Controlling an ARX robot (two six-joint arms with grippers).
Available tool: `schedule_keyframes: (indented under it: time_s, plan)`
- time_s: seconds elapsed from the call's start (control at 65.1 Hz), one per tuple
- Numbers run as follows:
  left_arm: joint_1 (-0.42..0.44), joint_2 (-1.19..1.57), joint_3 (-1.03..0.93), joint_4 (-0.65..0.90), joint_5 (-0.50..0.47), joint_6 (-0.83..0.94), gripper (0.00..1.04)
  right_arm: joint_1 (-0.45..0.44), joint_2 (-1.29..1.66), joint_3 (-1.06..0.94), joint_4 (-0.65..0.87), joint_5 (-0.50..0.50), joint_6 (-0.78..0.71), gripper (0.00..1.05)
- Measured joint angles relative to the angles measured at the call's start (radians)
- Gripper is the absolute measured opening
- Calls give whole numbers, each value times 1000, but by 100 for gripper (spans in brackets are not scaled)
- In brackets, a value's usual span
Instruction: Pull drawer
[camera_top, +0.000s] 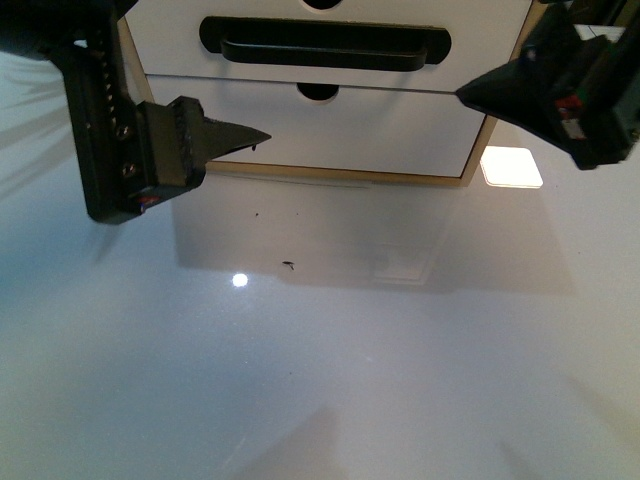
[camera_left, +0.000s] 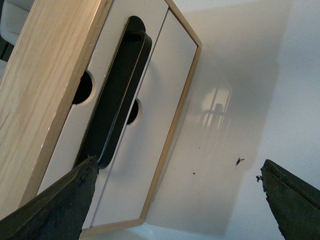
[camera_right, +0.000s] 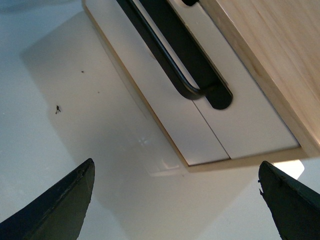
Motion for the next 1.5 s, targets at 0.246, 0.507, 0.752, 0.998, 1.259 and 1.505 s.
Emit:
schedule_keyframes:
  time_s: [0.246,0.507,0.752,0.998,1.259,1.505]
  plan:
    - [3,121,159,-139,-3,89,97,45,138,158,-72,-36,-67,96]
    - [5,224,297,-264,-18,151,97,66,251,287,-153,-62,-117,96]
    - [9,287,356,-286,-40,166,97,63,314,336,-152,-51,-123,96]
    - [17,341,376,-255,-41,163,97,57,365,369,-150,-52,-120,96]
    - [21,356,389,-258,-48,165,97,56,397,398,-154,-71,-114,96]
    - [26,367,391,-256,-48,164,97,56,424,418,-167,-89,-105,96]
